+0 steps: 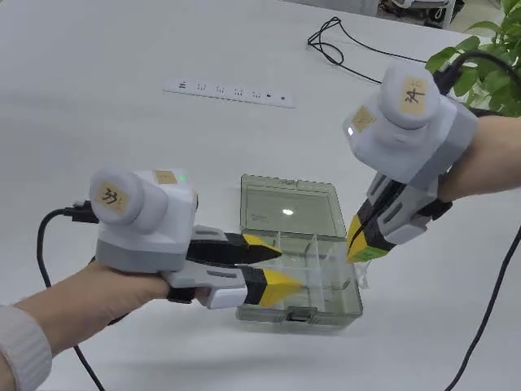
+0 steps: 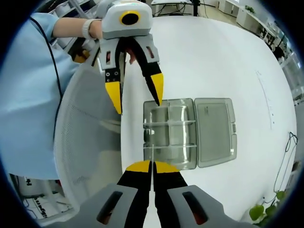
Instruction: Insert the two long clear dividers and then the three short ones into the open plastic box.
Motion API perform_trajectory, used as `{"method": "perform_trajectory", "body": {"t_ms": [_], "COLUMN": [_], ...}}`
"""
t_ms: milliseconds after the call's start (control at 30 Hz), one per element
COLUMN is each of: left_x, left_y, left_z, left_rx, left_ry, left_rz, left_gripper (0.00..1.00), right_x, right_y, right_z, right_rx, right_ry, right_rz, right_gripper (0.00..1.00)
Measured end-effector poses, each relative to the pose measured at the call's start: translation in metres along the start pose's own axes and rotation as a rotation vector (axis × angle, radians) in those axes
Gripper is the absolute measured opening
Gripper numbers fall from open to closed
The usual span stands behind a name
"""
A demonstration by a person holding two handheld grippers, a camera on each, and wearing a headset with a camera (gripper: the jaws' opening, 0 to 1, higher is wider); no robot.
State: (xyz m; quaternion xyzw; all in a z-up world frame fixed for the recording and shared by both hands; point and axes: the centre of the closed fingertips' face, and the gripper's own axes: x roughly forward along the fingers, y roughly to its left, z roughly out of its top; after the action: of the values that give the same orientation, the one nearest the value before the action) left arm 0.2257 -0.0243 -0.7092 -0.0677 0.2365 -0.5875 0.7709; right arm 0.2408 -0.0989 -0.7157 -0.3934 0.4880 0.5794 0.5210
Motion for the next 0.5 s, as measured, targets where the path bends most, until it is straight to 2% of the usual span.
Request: {"method": "perform_trajectory", "body": {"t_ms": [233,333,500], "left_x": [-0.010,-0.015,-0.023], "left_y": [0.012,0.017,0.027], "left_z": [-0.008,-0.010,-0.017], "left_rx": [0.046,0.064,0.116], "left_ry": [0.017,0.022,0.060], "left_rz": [0.063,0.088,0.146], "left_gripper": [0.56,0.66,0.79], "right_x": [0.002,0.009,0.014], "right_y": [-0.007,-0.012,-0.014], "right_z": [-0.015,-0.020,-0.018], "right_rx": [0.004,0.005,0.005], "right_ry": [0.037,0.038,0.030], "right_rz": [-0.042,-0.049,-0.064], "right_gripper": [0.02,0.02,0.02]}}
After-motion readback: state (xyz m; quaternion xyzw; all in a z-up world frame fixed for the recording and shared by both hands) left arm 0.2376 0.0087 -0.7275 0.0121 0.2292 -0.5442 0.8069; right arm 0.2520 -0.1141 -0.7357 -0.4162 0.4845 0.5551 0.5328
